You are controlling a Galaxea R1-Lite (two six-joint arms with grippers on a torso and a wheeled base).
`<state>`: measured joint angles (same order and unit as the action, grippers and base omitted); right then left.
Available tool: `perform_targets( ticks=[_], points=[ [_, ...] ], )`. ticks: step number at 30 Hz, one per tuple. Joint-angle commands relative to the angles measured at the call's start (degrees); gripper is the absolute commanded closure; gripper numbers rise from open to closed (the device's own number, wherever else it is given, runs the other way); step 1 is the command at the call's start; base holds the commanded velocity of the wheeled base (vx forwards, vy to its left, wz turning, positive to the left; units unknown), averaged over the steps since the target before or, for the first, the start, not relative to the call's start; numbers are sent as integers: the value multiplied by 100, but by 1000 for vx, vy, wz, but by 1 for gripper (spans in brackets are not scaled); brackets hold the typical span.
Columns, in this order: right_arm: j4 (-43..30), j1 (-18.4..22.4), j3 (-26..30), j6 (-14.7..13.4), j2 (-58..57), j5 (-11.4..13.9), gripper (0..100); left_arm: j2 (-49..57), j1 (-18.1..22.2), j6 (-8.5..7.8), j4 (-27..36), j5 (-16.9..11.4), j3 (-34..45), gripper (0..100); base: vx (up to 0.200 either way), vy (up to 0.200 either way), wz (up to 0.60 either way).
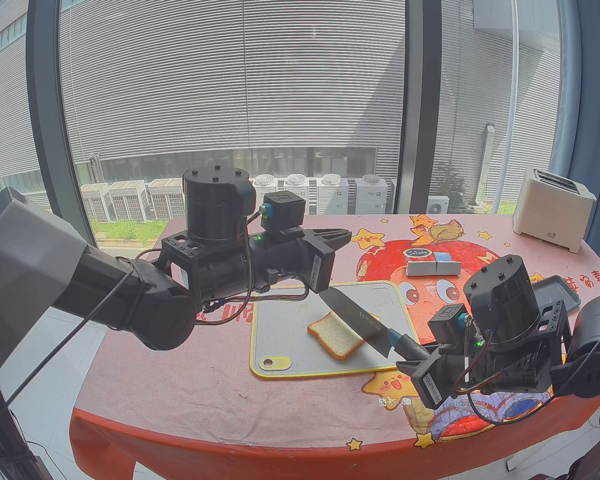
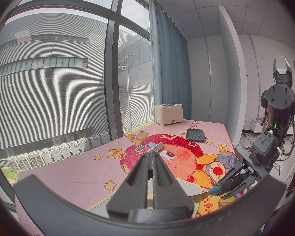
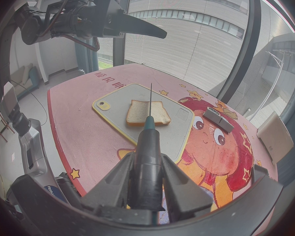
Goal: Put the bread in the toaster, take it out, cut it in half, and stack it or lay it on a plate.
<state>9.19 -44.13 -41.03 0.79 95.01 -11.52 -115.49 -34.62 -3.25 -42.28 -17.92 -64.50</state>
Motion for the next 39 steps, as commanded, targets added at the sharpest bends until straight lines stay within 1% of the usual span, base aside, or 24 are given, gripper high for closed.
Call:
perform_targets(
  ticks=[1,11,16,26,33,39],
  points=[
    [4,1,25,35,8,1,100,1,-1,0,0,-1,-1,100,0,0,0],
    [39,1,-19,61,8,1,100,-263,-80,-8,0,-1,-80,100,0,0,0],
    [39,-96,8,61,26,1,100,-281,-89,-8,0,8,-142,100,0,0,0],
    [39,-87,25,61,88,1,100,-404,-115,0,-17,8,-151,100,0,0,0],
    [39,-78,25,53,88,1,100,-597,-124,0,-325,8,-151,100,0,0,0],
    [39,-96,34,53,88,1,100,-641,-124,9,-334,8,-124,100,0,0,0]
  ],
)
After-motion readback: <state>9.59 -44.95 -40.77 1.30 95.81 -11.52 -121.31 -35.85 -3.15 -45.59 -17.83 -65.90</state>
